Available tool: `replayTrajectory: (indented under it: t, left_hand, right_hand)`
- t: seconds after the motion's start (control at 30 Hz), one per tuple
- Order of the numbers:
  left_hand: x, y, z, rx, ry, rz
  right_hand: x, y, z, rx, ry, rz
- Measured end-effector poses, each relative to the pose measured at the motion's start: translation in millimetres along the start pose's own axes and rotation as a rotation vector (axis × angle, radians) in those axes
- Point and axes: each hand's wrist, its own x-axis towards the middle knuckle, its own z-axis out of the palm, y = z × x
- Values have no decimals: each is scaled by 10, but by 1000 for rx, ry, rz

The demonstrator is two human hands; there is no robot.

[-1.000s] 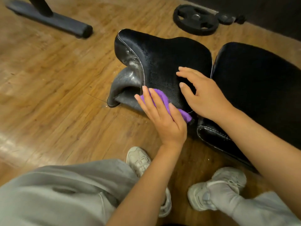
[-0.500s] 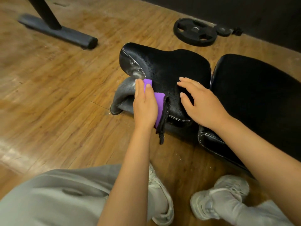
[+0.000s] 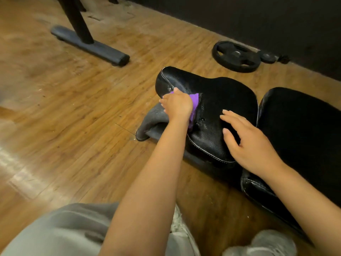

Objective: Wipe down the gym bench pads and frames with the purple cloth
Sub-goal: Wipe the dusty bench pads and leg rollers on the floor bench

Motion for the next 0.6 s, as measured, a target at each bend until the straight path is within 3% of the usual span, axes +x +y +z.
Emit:
replayTrajectory:
  t: [0.1, 0.23, 0.3, 0.47, 0.6]
  left_hand:
    - [17, 42, -30, -57, 8, 10]
    - [-241, -167, -69, 58, -195, 209]
    - [-349, -290, -7, 119, -210, 281]
    - [-68, -75, 125, 29, -84, 171]
    - [307, 218, 146, -201, 164, 81]
  right_hand:
    - [2, -14, -2, 5, 2, 2]
    - [9, -21, -1, -7, -3, 18]
    - [21, -24, -1, -13, 0, 21]
    - [22, -19, 1, -22, -5, 15]
    - [8, -10, 1, -7, 4, 5]
